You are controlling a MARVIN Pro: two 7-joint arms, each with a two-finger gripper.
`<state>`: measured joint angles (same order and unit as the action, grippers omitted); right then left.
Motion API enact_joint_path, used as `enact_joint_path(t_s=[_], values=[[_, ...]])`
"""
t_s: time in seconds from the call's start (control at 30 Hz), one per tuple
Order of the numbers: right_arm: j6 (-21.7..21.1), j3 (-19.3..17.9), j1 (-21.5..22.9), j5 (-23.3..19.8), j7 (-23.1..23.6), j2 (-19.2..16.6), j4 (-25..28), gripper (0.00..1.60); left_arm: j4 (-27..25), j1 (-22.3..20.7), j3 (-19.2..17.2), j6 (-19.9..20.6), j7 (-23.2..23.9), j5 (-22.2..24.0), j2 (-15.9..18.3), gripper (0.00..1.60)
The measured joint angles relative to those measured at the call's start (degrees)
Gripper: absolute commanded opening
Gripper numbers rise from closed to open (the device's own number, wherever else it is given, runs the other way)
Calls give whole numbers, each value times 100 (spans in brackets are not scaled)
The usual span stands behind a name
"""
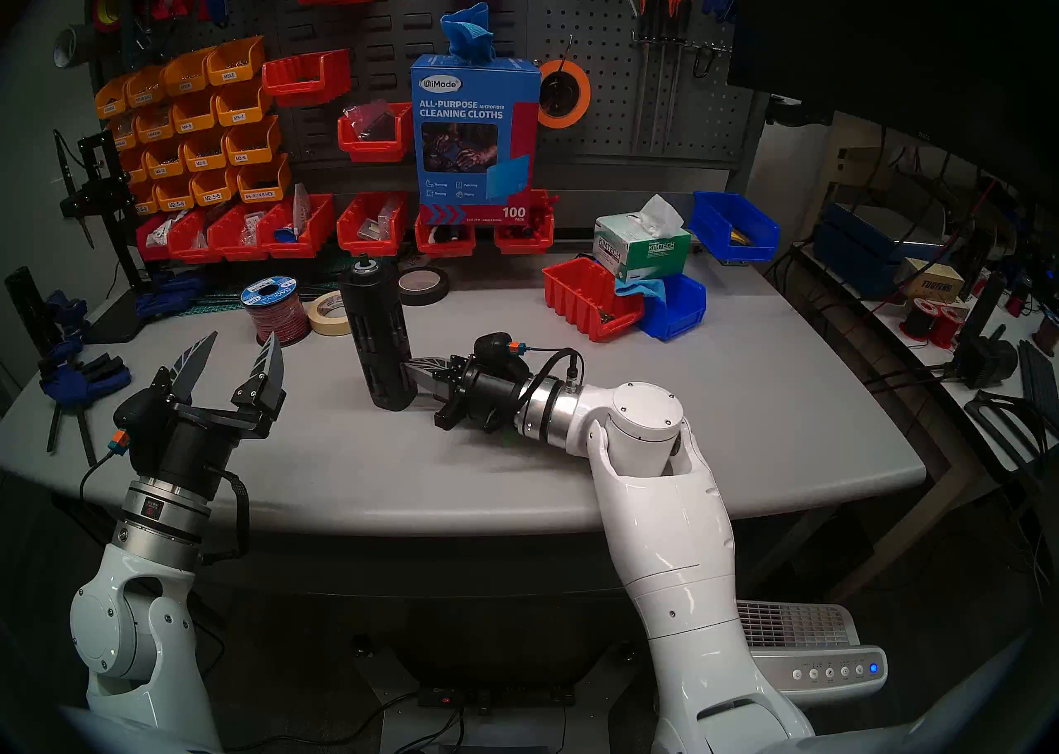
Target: Pick a screwdriver bit and insert it into the screwdriver
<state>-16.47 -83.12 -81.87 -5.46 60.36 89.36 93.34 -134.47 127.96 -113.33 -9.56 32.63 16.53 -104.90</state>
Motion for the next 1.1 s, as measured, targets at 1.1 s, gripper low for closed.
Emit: enact_joint_path(t_s=[1.1], values=[[-164, -296, -975, -10, -49, -147, 1101, 0, 1, 0, 0, 0, 0, 0, 0, 160]])
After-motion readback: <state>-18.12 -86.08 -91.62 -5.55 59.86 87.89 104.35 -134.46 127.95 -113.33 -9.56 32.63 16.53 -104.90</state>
